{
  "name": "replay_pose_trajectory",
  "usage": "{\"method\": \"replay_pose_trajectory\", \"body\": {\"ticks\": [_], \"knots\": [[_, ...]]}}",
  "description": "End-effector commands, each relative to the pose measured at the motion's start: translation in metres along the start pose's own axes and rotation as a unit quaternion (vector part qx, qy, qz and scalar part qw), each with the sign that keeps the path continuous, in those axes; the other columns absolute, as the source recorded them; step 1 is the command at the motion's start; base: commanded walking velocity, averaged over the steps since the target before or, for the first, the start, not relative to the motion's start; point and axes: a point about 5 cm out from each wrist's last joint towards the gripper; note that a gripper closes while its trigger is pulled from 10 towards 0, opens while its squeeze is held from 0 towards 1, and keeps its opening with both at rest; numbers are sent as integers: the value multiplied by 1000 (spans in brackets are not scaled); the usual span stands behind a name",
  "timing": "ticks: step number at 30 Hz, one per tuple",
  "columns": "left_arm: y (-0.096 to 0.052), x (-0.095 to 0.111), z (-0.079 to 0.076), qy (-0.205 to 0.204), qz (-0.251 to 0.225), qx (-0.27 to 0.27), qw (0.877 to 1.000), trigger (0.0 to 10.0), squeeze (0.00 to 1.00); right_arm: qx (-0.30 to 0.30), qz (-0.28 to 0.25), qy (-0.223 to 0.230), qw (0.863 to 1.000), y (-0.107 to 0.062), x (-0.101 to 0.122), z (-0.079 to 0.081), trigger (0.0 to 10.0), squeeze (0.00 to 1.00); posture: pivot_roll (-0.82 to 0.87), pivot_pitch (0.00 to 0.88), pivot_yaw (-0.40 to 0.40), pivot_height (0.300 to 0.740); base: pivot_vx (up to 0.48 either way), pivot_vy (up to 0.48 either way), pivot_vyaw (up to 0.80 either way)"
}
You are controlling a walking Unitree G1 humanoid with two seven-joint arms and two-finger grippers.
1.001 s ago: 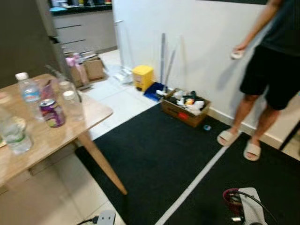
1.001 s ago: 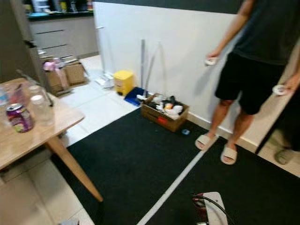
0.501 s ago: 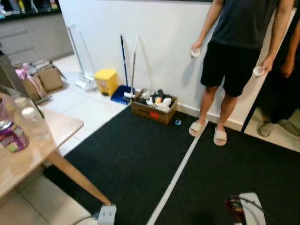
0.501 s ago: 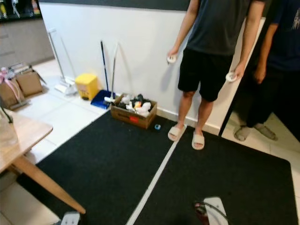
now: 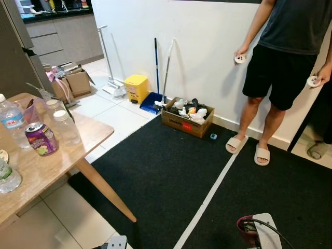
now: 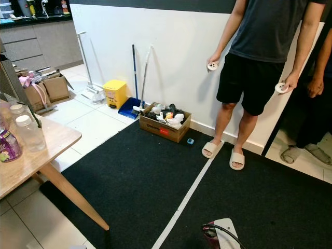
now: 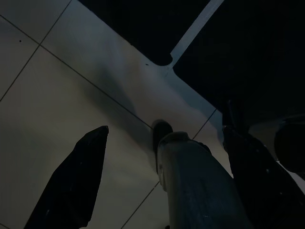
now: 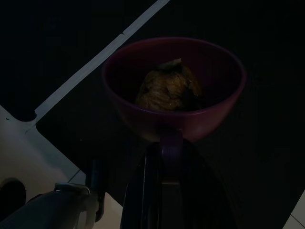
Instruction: Restocking fridge
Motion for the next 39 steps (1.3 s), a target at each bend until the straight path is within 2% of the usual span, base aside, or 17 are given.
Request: {"method": "replay_pose_trajectory", "body": {"ticks": [1,11,31,39], "knots": [[-1,-2,1,1,6,-1,1000,10000,0,-4,-8,2,1000,0,2,-2,10000,0,-52,0,16,740,0,0,0],[-1,-4,1,-2,9,-5,1000,10000,0,-7,-5,4,1000,-1,0,-4,10000,0,-53,0,15,740,0,0,0],[-1,-5,1,-2,12,-7,1000,10000,0,-10,-4,10,1000,-1,0,-6,10000,0,-52,0,19,740,279,0,0],[-1,-6,1,-4,13,-6,1000,10000,0,-9,0,12,1000,0,0,-6,10000,0,-52,0,18,740,275,0,-769]]}}
Point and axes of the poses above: a point about 5 cm out from each wrist's last joint towards the gripper, its own y axis pointing out of the wrist towards the gripper, its own x axis along the axis of the wrist's last joint, z = x × y, and after that the axes turned 10 degrees about y, right-handed
